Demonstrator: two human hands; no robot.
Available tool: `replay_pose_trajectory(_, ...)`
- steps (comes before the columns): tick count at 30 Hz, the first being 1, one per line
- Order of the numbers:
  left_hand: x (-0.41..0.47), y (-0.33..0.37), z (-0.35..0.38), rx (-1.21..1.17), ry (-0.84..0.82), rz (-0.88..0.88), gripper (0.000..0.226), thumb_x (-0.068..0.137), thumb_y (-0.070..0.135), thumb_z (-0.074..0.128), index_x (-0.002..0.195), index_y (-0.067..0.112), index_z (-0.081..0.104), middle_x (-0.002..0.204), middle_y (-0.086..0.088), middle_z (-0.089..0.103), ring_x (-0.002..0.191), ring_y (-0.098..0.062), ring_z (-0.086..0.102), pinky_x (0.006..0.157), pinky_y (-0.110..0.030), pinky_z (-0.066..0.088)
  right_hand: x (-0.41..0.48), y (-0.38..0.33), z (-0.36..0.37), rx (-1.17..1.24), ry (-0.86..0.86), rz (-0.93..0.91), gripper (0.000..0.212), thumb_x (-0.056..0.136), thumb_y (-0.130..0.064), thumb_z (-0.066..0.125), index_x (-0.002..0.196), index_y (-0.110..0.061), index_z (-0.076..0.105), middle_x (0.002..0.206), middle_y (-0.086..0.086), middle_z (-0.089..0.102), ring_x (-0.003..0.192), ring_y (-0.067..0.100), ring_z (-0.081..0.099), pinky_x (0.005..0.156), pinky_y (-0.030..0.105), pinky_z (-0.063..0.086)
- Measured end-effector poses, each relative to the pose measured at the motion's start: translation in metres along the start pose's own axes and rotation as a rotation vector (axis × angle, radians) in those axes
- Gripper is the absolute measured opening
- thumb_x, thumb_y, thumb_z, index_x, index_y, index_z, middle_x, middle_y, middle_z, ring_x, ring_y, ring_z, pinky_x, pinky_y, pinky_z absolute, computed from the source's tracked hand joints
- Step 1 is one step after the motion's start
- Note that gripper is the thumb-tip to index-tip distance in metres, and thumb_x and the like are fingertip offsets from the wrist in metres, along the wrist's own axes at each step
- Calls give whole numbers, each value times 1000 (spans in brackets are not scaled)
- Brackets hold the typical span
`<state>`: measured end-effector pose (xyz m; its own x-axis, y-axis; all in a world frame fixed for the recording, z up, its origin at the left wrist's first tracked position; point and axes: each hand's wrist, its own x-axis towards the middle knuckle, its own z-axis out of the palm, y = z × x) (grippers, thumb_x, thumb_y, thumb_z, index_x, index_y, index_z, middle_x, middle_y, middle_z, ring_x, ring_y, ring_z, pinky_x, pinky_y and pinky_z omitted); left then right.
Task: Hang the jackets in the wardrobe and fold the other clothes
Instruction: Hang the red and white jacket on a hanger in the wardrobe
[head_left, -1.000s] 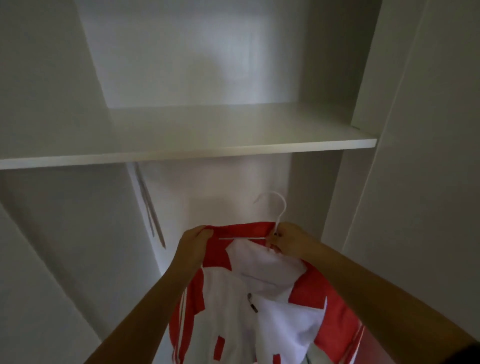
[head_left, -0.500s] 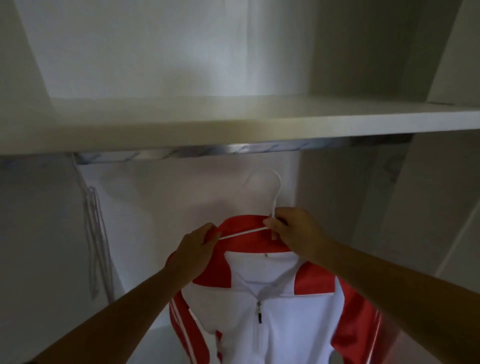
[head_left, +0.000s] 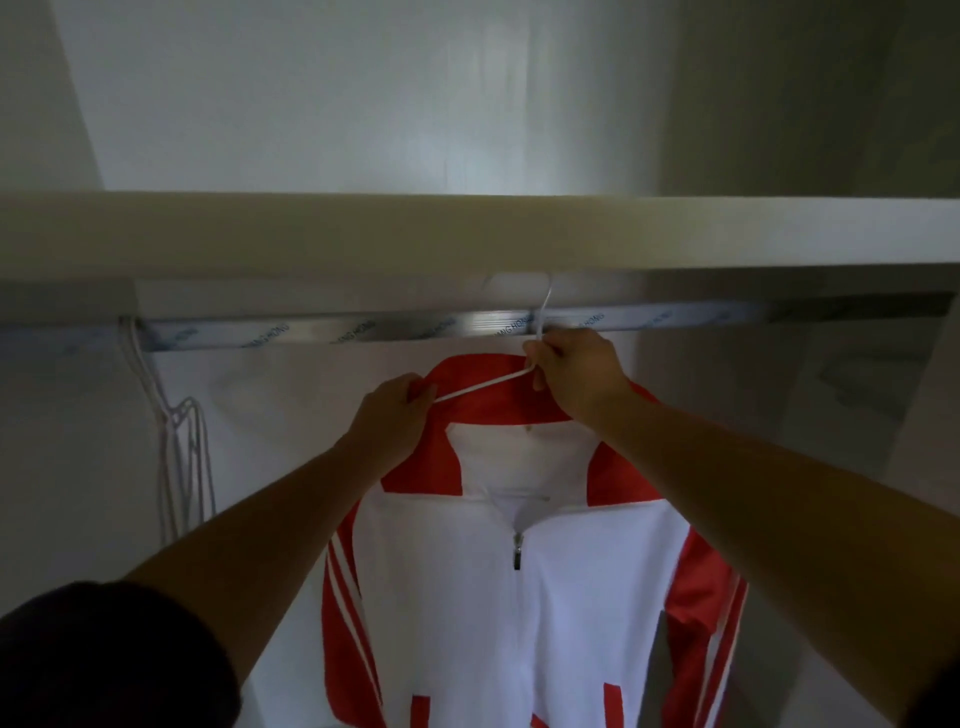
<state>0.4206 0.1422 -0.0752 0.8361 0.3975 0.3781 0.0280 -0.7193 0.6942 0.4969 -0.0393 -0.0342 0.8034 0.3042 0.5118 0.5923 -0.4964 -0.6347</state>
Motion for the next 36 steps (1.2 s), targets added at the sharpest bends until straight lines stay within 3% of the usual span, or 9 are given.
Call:
replay_pose_trajectory(8,0,-20,11,98,-80,-20,35,102,33,35,103,9,61,100,-10,65,82,-19,55,76,-27,37,-9,17,18,-1,-60,69,38,98,-23,49,63,-12,59,56,-5,56,49,-3,47,53,-1,34)
replay_pose_trajectory(14,-13,-28,13,148,-158,1,34,102,31,35,103,9,61,101,-10,64,88,-22,57,75,-26,37,-24,19,23,-82,-100,99,32,99,-24,47,85,-3,66,83,13,70,68,14,58,66,11,43)
replay_pose_trajectory(17,-20,-25,14,200,-190,16,30,101,29,36,113,11,58,113,-12,62,100,-25,57,80,-27,38,-55,15,22,-204,95,-95,23,94,-14,52,113,-5,61,113,14,59,100,26,58,91,35,46)
replay_pose_trajectory(20,-27,-22,14,202,-205,16,29,100,26,41,120,11,54,119,-15,60,109,-31,55,85,-29,38,-116,33,27,-230,194,-354,24,81,-6,55,103,-6,63,103,10,60,96,26,56,83,38,46)
replay_pose_trajectory(23,-32,-19,18,208,-211,7,32,99,25,41,127,11,48,122,-16,58,112,-34,54,89,-34,40,-178,67,51,-175,-46,-58,5,89,-12,54,86,-11,59,82,3,58,76,21,58,70,31,45)
replay_pose_trajectory(25,-34,-18,20,214,-205,5,33,100,26,40,129,11,46,121,-15,58,110,-34,55,90,-36,42,-197,86,72,-143,-166,255,13,91,-26,57,87,-13,57,80,0,60,73,16,60,70,26,47)
replay_pose_trajectory(28,-35,-19,24,216,-190,8,33,100,26,38,128,12,46,117,-13,59,105,-31,56,83,-34,42,-194,98,94,116,-122,597,25,87,-34,64,91,-10,61,78,4,66,64,17,67,61,28,58)
replay_pose_trajectory(31,-34,-19,25,215,-179,3,32,100,27,38,128,12,46,116,-12,59,101,-29,56,80,-33,39,-182,94,111,235,-5,660,21,85,-30,67,88,-9,65,76,4,68,62,17,68,60,30,59)
replay_pose_trajectory(36,-34,-19,22,227,-170,11,32,101,27,36,128,13,46,114,-10,60,94,-25,55,78,-32,40,-173,87,124,-87,79,535,10,91,-30,59,91,-21,65,81,-7,66,72,10,62,65,22,48)
